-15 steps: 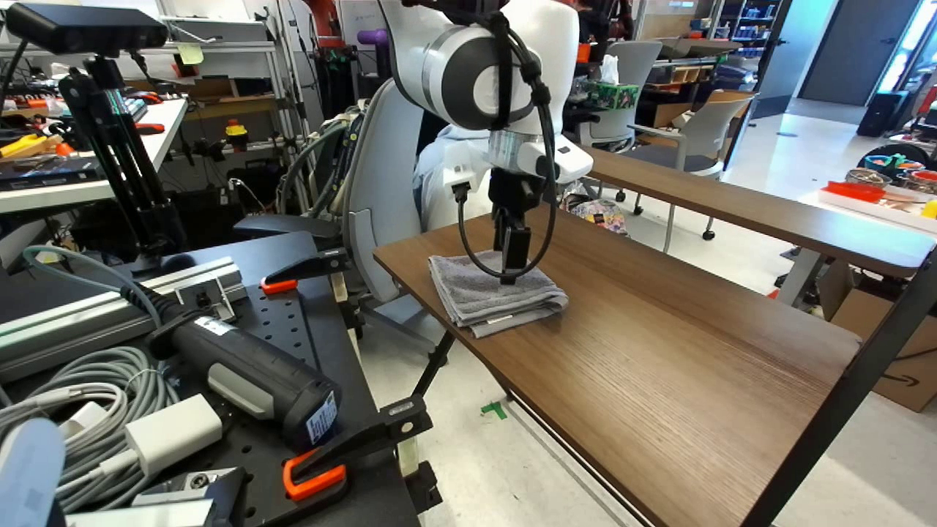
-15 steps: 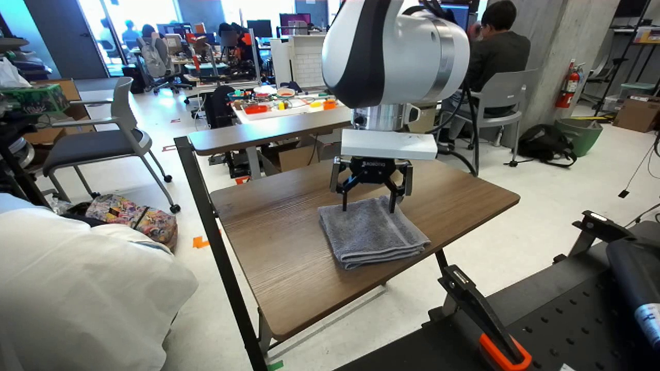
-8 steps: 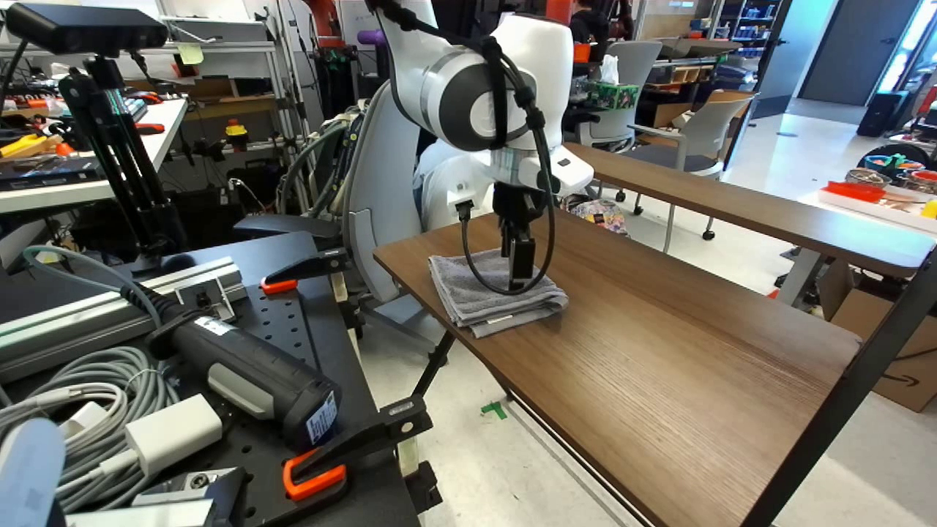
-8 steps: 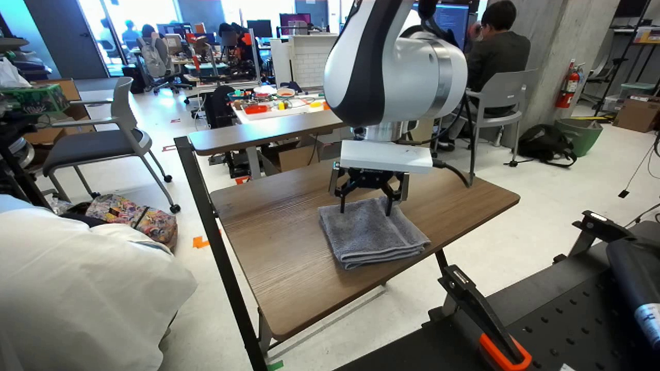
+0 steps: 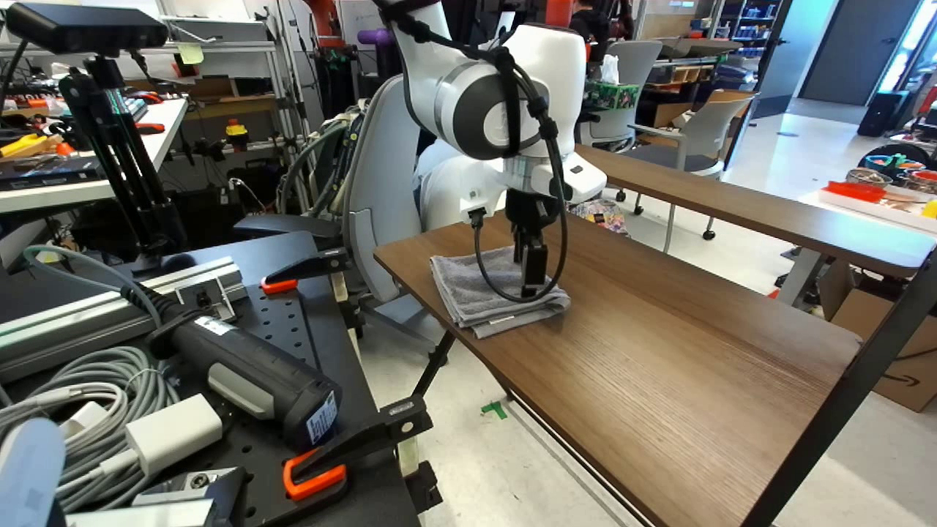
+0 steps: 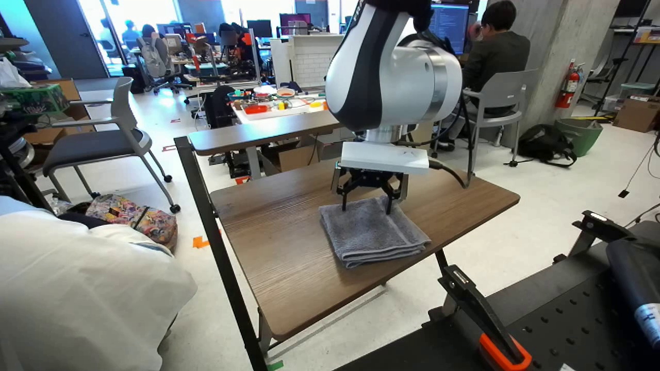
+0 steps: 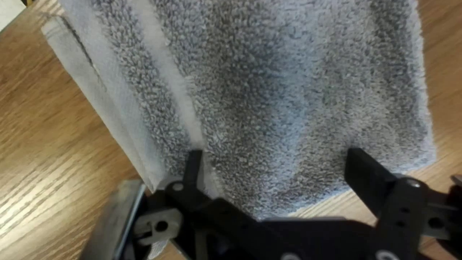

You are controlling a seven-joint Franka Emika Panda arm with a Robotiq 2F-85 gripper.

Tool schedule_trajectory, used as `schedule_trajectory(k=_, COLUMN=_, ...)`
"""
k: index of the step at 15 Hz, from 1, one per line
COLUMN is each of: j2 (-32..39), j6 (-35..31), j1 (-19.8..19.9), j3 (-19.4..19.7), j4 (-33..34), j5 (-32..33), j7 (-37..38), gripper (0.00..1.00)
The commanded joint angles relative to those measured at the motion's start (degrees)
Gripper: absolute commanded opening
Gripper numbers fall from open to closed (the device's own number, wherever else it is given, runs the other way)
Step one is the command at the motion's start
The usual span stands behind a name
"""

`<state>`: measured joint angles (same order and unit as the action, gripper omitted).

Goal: Move the cloth

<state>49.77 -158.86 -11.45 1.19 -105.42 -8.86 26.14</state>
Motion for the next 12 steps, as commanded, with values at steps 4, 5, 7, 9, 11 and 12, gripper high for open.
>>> schedule_trajectory(k=4, j2=2.91, j6=3.01, j1=-0.73, j3=2.66, j4=4.24, j5=-0.75, j7=2.1, gripper=1.0)
schedule_trajectory(k=5, j2=3.14, j6=3.46, j1=-0.71, j3=2.96, j4=4.59, j5=-0.73, j7=2.41, gripper=1.0)
schedule_trajectory(k=7, j2=3.33, j6=5.11, j1=-0.28, j3=3.29, j4=5.51, j5=-0.82, j7=2.87, gripper=1.0)
schedule_trajectory(k=9, j2=3.43, j6=6.68, j1=0.14, j3=3.49, j4=6.7, j5=-1.23, j7=3.9, gripper=1.0)
schedule_trajectory(k=11, j2=3.52, j6=8.06, j1=0.62, j3=3.6, j4=7.97, j5=-1.77, j7=5.29, gripper=1.0)
schedule_trajectory(k=12, j2=3.51, j6=8.61, j1=0.77, j3=3.72, j4=8.51, j5=-1.98, j7=6.0, gripper=1.0)
